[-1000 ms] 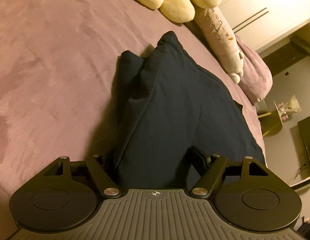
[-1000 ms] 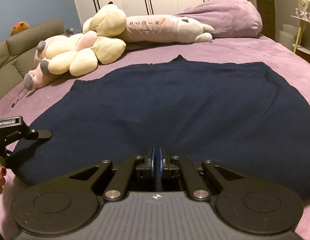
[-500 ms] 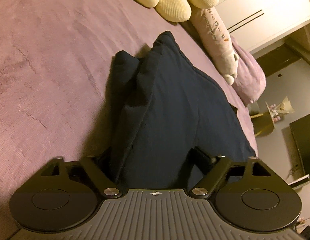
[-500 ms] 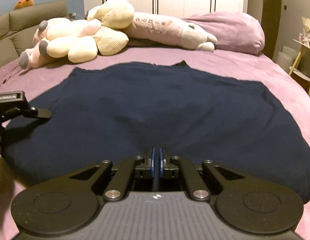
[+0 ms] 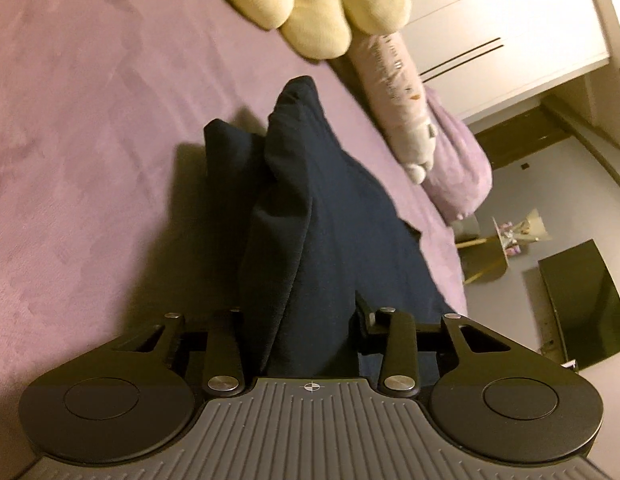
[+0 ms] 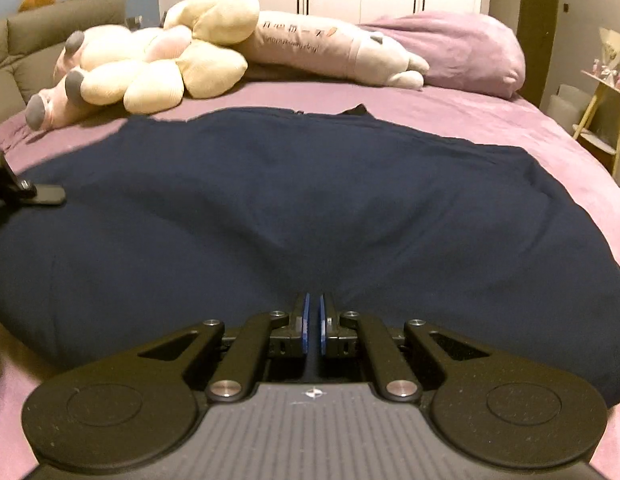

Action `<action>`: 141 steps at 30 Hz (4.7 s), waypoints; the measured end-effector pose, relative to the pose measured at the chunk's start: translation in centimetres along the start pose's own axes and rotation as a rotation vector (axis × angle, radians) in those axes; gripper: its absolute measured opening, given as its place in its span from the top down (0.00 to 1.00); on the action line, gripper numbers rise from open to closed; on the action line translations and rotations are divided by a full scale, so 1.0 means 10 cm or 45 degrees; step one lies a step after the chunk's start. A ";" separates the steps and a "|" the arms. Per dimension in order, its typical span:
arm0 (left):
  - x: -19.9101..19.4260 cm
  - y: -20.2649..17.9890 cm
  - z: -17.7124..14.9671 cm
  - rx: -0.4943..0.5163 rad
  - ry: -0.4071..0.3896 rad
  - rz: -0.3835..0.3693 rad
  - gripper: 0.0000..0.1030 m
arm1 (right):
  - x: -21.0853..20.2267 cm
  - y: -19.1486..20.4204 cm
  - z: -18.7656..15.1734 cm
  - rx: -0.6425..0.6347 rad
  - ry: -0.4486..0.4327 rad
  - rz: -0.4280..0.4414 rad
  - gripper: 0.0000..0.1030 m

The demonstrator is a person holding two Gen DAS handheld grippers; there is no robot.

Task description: Fold large clothes

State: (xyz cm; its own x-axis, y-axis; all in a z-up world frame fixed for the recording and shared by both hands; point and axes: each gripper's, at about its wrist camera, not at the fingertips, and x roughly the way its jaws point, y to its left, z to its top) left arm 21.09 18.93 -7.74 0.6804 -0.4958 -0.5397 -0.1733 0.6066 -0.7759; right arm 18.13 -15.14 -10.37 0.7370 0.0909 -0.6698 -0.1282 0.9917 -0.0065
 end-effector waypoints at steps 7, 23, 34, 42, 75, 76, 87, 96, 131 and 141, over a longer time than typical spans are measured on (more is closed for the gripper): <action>-0.09 -0.37 0.05 0.036 -0.003 -0.070 0.64 | -0.02 -0.15 -0.05 0.136 -0.023 0.101 0.94; 0.66 -2.23 -0.57 0.530 0.139 -0.285 0.65 | 0.20 -0.96 -0.36 0.759 0.021 0.563 0.99; 1.68 -2.52 -1.42 0.762 0.321 -0.163 0.59 | -0.12 -1.83 -0.92 1.112 -0.038 0.704 1.00; 1.61 -2.71 -1.80 0.940 0.286 -0.241 0.10 | -0.75 -2.51 -0.61 1.076 -0.331 0.495 0.93; 1.06 -1.69 -0.99 0.457 0.118 0.029 0.07 | -0.87 -1.71 0.24 0.558 -0.280 0.441 0.89; 1.04 -1.68 -1.00 0.454 0.122 0.027 0.07 | -0.83 -1.61 0.27 0.519 -0.269 0.434 0.89; 1.15 -1.69 -0.91 0.450 0.042 0.160 0.07 | -0.41 -1.37 -0.48 0.266 -0.293 -0.013 0.91; 1.23 -1.57 -0.90 0.345 0.142 0.048 0.07 | -0.68 -1.57 0.02 0.473 -0.284 0.073 0.83; 2.61 -2.29 -0.89 0.752 -0.172 0.421 0.00 | 0.76 -1.88 0.22 0.502 -0.396 -0.190 0.88; 2.05 -2.17 -1.15 0.725 -0.262 0.313 0.00 | 0.47 -1.84 0.07 0.542 -0.479 -0.181 0.87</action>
State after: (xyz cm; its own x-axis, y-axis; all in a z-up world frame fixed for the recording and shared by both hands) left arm 30.60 -11.53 -5.71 0.8013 -0.2060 -0.5616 0.0245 0.9494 -0.3132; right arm 24.42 -32.85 -12.86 0.9222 -0.0972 -0.3742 0.2100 0.9386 0.2737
